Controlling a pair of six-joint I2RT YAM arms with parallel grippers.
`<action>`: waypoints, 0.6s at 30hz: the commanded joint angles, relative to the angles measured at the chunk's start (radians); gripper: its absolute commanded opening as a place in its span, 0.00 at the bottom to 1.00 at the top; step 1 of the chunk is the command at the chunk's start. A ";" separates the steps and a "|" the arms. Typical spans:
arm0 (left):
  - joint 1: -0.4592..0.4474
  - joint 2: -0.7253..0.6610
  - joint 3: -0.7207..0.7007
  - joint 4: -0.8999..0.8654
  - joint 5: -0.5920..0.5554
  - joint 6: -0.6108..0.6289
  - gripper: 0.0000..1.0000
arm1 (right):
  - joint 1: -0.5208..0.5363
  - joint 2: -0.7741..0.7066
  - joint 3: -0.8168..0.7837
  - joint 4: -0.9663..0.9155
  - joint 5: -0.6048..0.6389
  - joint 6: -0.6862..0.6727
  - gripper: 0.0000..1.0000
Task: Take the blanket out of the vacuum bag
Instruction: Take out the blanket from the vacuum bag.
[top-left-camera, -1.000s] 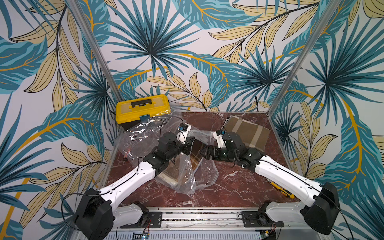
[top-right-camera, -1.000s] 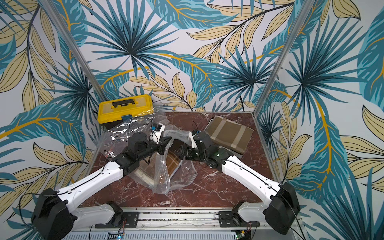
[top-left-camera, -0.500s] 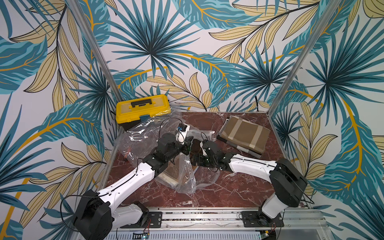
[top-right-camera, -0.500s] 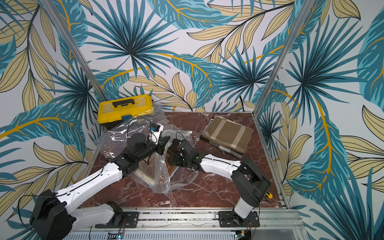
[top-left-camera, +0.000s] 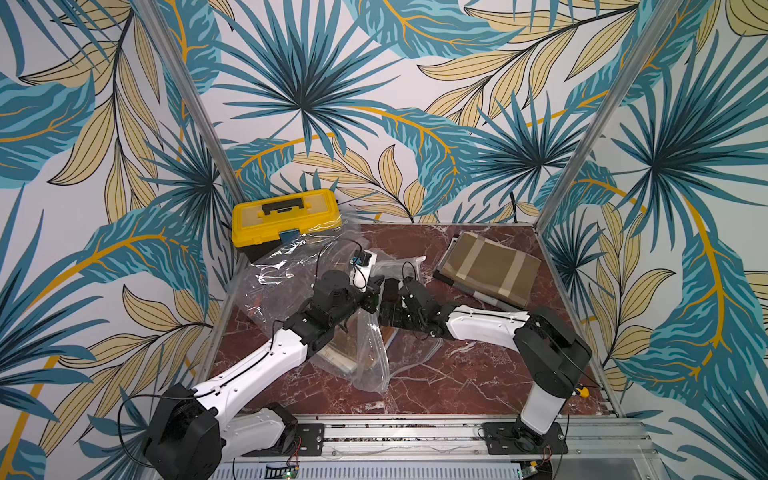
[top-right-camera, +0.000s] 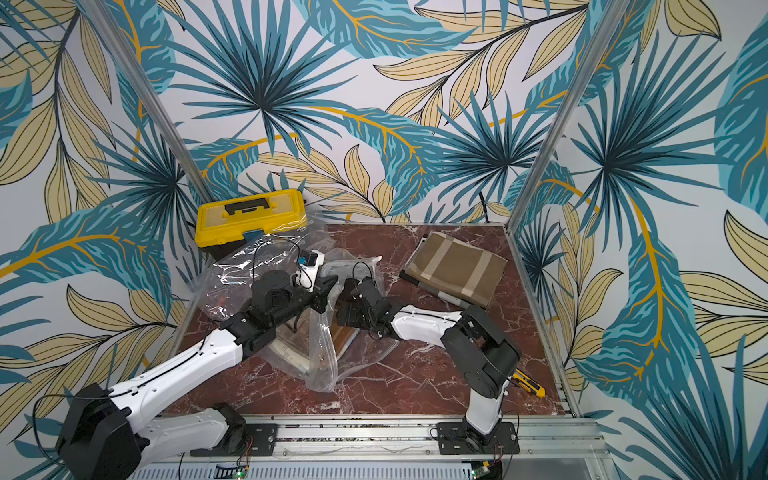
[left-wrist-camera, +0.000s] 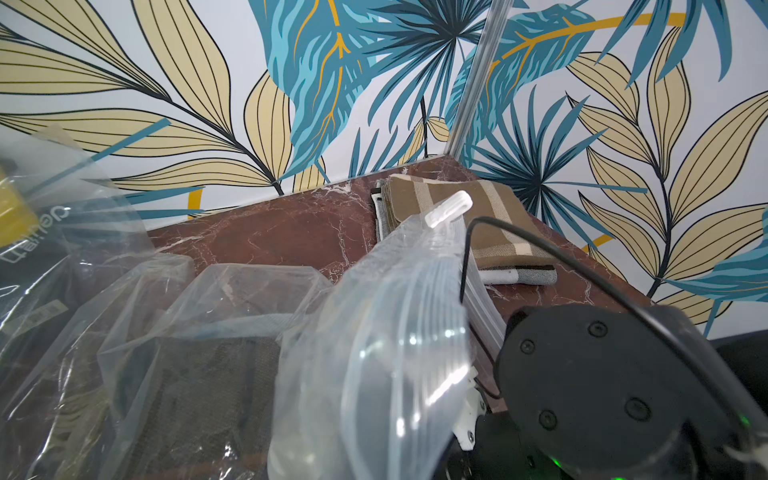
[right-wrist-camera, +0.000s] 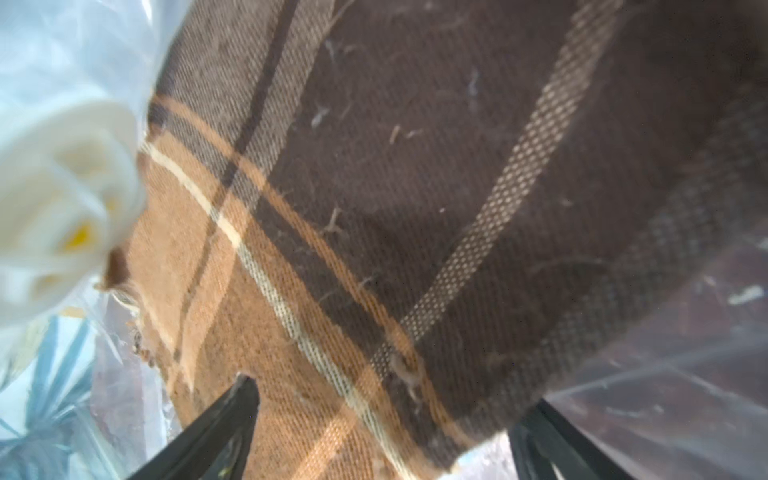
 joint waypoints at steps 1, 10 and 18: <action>0.001 -0.011 -0.007 0.031 -0.002 -0.010 0.00 | -0.012 0.032 0.000 0.075 -0.035 -0.003 0.88; 0.002 -0.007 -0.015 0.024 -0.003 -0.014 0.00 | -0.013 0.065 0.037 0.087 -0.095 -0.025 0.61; 0.002 0.002 -0.020 0.026 -0.005 -0.015 0.00 | -0.015 0.078 0.058 0.104 -0.144 -0.035 0.19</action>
